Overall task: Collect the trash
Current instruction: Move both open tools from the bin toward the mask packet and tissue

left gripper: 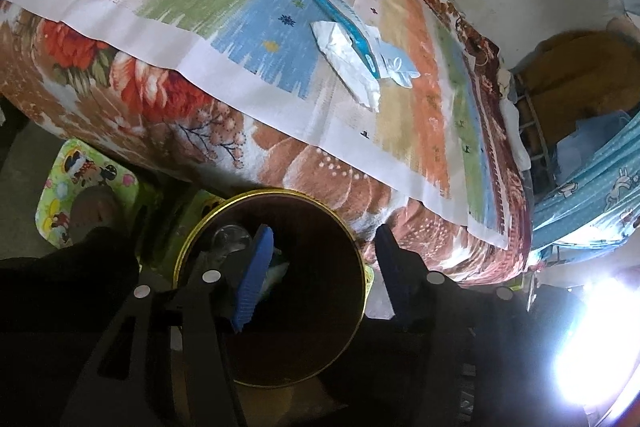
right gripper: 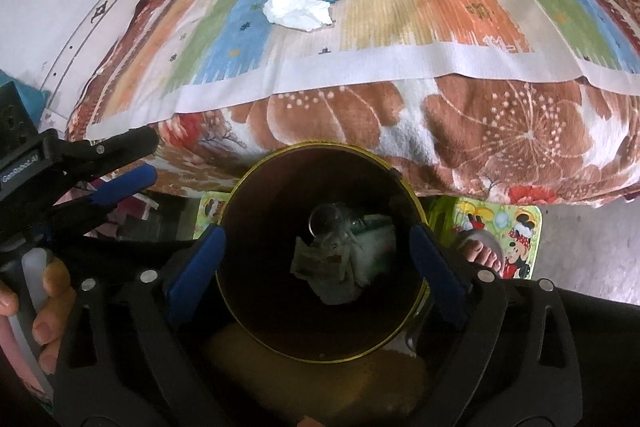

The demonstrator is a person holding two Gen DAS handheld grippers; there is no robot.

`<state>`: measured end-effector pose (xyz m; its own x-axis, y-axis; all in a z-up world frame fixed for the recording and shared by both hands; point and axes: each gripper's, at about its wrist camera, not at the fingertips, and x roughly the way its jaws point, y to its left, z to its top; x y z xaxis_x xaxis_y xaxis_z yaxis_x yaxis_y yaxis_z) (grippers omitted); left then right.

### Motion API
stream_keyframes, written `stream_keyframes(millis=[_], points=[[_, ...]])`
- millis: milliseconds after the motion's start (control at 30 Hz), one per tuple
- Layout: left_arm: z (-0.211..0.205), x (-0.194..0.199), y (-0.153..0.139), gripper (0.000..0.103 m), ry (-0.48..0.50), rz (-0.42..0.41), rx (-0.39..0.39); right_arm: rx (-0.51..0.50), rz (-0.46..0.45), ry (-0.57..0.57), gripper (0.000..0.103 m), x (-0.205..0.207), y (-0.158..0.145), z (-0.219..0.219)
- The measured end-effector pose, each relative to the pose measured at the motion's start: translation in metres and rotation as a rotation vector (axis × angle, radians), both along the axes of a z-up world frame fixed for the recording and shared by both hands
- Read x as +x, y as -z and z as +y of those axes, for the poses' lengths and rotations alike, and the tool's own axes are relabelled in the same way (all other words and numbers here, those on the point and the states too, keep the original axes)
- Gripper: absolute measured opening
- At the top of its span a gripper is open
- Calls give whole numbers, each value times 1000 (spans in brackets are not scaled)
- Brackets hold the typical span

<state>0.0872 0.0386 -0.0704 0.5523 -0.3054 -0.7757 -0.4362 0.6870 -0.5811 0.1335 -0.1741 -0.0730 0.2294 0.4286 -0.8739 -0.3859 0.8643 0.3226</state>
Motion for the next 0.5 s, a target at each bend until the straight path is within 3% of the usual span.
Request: stream_keyframes(millis=[133,333,400,500], points=[[5,0,-8,63,-16,-12,30,-10,-39,-18,91,2,-8,1],[7,11,-30,81,10,-36,148,-76,-146,-61,94,10,-25,9],[9,16,-38,93,19,-47,189,-86,-172,-81,94,15,-32,11],[11,24,-49,97,31,-75,250,-96,-217,-80,94,25,-41,12]])
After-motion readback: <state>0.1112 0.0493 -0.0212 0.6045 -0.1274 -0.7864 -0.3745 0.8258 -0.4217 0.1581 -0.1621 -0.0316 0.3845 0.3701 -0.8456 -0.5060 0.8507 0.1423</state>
